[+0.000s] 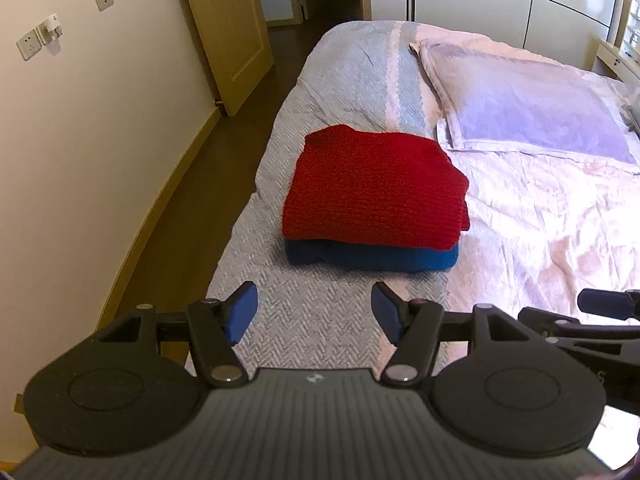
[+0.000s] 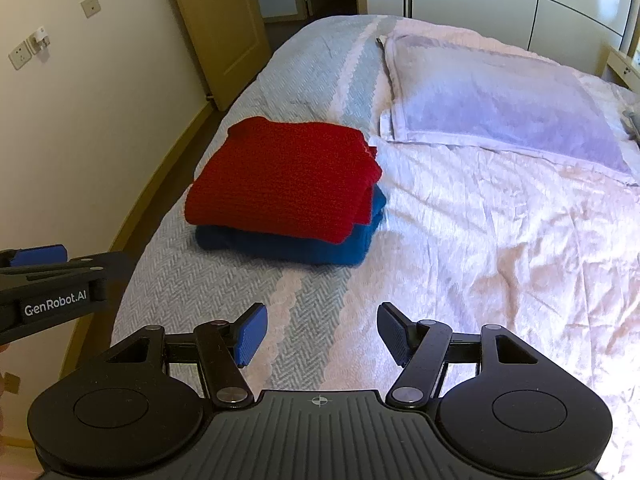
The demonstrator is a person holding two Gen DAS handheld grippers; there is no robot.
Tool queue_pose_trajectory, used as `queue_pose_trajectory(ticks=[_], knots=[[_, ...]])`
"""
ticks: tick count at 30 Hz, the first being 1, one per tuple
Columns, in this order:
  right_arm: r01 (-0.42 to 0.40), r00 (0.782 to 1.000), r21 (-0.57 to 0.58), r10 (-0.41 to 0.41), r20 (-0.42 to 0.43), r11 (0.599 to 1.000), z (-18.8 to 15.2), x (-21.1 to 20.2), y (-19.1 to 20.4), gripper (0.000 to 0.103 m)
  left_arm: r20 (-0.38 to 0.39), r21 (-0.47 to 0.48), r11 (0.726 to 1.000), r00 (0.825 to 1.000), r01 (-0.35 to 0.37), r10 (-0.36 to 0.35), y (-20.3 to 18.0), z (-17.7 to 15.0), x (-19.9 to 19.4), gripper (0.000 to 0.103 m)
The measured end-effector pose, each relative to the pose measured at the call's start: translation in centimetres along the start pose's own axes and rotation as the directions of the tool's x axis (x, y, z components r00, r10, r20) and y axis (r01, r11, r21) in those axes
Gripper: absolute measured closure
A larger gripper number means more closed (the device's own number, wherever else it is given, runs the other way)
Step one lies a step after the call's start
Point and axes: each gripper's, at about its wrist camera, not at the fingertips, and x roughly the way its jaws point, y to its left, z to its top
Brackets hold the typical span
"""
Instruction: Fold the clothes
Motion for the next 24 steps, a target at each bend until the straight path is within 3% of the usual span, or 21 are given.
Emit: queue_pose_trajectory(ticks=[7,24], knots=[[0.007,1.000,0.010,-0.007,-0.002,1.000,0.1,0.3,0.5,0.039,0.033,0.026,0.999,0.999,-0.027,0.026,0.3,-0.1,0.3,0.040],[0.005,1.000,0.088,-0.007,0.021,0.996,1.4,2.1,-0.4,0.039,-0.023,0.033,0.996,0.996,0.084,-0.084,0.0,0.9,3.7,0.040]])
